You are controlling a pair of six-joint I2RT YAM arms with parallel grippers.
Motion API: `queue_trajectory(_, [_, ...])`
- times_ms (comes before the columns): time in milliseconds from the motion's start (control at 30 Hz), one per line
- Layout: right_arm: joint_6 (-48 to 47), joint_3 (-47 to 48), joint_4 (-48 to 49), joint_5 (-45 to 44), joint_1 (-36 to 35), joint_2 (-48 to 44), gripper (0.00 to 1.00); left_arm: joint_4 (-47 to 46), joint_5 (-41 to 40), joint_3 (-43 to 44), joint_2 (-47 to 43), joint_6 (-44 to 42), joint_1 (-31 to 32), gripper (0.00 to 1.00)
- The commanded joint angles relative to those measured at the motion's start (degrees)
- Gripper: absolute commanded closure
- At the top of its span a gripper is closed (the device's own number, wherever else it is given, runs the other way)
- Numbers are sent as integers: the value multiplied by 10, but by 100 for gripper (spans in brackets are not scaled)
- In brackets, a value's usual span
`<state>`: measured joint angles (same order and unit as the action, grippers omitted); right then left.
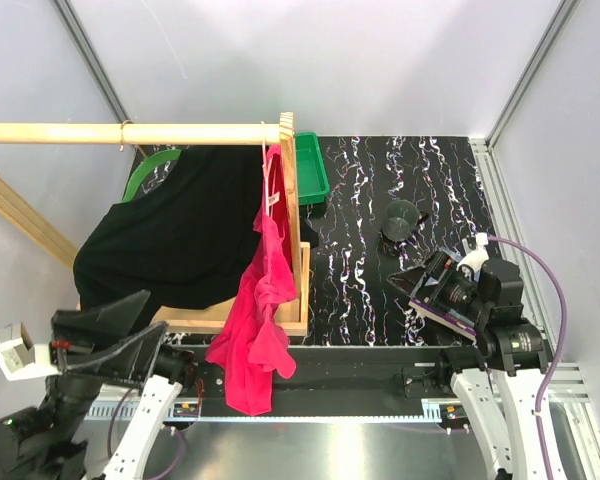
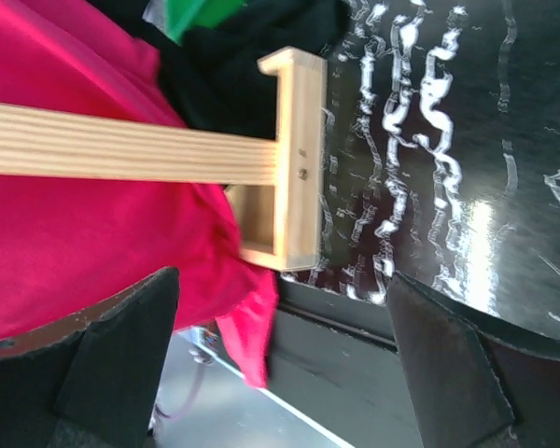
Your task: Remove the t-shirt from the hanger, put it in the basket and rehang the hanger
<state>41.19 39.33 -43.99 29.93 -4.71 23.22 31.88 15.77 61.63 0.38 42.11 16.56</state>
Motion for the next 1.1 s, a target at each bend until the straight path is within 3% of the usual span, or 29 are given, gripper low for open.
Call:
queue_trajectory(0, [-96,58,-95,-25,1,10,0,181,-14,65,-7,-61,8,1])
queue_trajectory(233, [-139,142,-104,71,2,19,0,199,26,59,63,-30,43,1])
queue_trajectory(400, [-125,217,-90,122,2,82,0,200,12,46,64,-17,43,1])
queue_trajectory(533, [-127,273,-84,136,2,128,0,199,15,35,59,-4,43,1])
queue_trajectory(767, [-120,278,-45,136,-12,183,0,200,21,31,44,10,43,1])
queue_trajectory(900, [-108,263,-18,52,-99,218,0,200,21,37,43,15,43,1])
queue_trajectory(1067, [-76,269,26,-64,-260,261,0,207,20,39,41,17,43,1])
